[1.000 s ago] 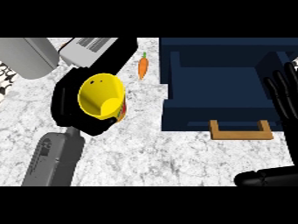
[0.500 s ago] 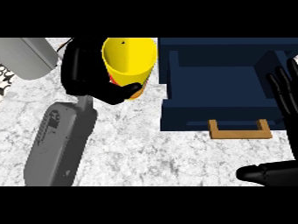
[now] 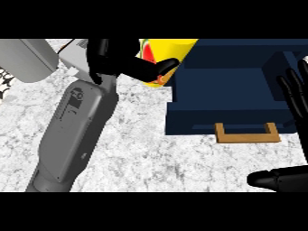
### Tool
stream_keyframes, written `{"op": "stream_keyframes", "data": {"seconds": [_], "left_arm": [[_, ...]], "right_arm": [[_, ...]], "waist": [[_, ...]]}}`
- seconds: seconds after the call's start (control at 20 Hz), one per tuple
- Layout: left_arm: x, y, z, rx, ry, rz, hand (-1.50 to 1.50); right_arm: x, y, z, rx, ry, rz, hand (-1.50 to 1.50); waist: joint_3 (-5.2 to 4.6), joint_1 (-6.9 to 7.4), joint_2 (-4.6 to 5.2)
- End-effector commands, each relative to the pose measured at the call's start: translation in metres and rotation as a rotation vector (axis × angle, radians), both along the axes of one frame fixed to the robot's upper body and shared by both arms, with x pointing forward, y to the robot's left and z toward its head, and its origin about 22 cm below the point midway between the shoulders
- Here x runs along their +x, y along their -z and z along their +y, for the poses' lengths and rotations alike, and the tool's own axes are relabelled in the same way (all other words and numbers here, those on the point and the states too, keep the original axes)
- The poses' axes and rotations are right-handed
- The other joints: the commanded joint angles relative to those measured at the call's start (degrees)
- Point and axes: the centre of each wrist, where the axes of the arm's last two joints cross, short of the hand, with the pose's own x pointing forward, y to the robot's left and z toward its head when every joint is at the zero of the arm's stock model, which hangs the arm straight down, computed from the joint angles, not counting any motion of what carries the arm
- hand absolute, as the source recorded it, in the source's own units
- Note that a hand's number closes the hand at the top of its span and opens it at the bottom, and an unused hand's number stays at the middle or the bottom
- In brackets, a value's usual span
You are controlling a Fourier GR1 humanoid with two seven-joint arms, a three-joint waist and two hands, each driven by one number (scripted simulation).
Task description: Pick up the cup, place it into the drawer and close the drawer
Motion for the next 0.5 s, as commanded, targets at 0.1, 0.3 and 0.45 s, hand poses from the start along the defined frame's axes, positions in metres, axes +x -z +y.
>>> {"op": "stream_keyframes", "data": {"seconds": [0.1, 0.3, 0.45], "left_arm": [[0.017, -0.011, -0.037, 0.089, -0.026, 0.017, 1.5], [0.027, -0.001, -0.046, 0.083, -0.021, 0.062, 1.5], [0.034, 0.007, -0.053, 0.081, -0.039, 0.059, 1.5]], "right_arm": [[0.005, 0.008, 0.003, -0.007, -0.008, -0.004, -1.5], [0.01, 0.004, 0.003, 0.0, 0.006, 0.013, -1.5], [0.005, 0.005, -0.006, 0.005, -0.004, -0.02, -1.5]], "waist": [[0.0, -0.35, 0.12], [-0.01, -0.47, 0.17], [0.0, -0.88, 0.22]]}}
